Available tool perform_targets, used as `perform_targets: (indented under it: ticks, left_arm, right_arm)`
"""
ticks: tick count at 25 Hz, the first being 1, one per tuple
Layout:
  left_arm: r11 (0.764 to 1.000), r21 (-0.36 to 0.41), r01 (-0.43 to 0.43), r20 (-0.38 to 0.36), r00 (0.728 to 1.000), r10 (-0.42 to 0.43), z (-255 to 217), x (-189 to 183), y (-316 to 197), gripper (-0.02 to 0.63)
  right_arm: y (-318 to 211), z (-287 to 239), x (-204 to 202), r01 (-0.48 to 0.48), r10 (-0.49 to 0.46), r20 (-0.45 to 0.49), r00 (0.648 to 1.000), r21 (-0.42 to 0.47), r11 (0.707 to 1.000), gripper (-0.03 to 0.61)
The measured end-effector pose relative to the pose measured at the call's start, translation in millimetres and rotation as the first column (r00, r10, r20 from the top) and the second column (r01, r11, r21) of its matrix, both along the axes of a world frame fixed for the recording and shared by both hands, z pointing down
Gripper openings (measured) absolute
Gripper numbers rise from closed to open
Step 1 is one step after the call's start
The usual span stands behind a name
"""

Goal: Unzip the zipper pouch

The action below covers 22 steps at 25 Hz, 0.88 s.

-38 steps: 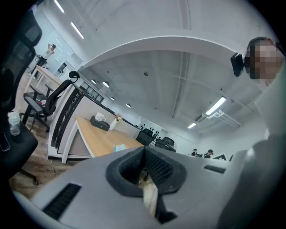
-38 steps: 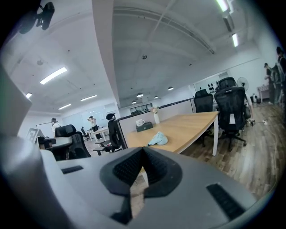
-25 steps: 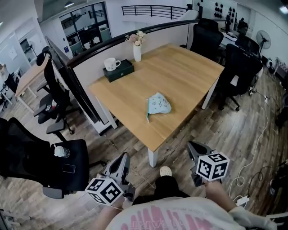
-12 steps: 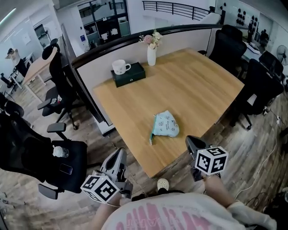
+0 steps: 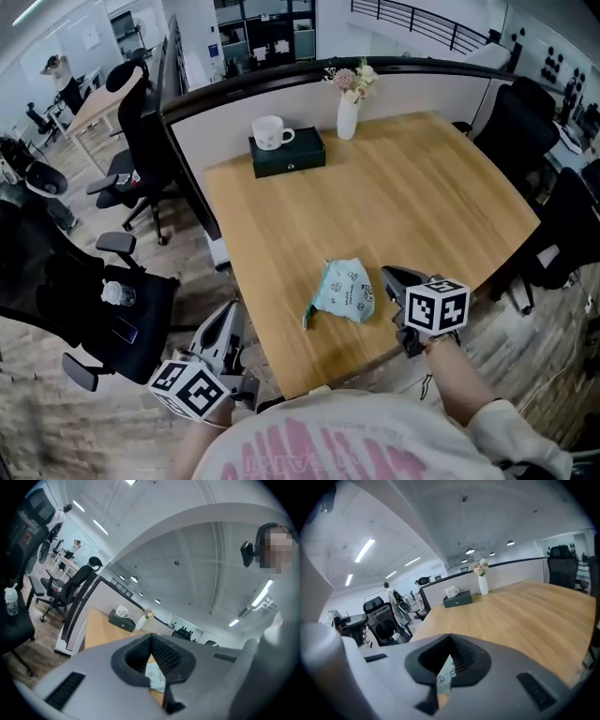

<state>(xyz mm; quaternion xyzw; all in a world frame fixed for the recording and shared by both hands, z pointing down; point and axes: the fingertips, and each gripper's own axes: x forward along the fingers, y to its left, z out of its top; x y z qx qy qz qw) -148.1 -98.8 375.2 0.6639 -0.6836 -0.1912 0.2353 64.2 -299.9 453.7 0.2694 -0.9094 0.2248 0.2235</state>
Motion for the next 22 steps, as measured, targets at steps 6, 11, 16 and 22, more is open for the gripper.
perform_targets:
  ticks: [6,11,16,22]
  left_arm:
    - [0.993,-0.037,0.114,-0.002,0.994,-0.114,4.1,-20.8,7.0,0.002]
    - [0.978,-0.069,0.195,-0.008,0.981,-0.196,10.1,-35.2,24.1,0.002]
    - [0.968,-0.079,0.238,-0.029,0.970,-0.241,16.7,-43.4,31.8,0.002]
    - [0.960,-0.084,0.266,-0.033,0.962,-0.270,18.7,-47.4,36.0,0.002]
  right_arm:
    - [-42.0,30.2,-34.9,0.175,-0.185,-0.039,0.982,-0.180,0.968,0.000]
    - [-52.3,55.8,-68.4,0.298,-0.325,-0.005,0.946,-0.387,0.873,0.126]
    - [-49.1,80.9,-99.4,0.370,-0.446,-0.047,0.894,-0.485,0.792,0.197]
    - [-34.8,117.0,-106.1,0.374,-0.550,-0.157,0.820,-0.581,0.723,0.247]
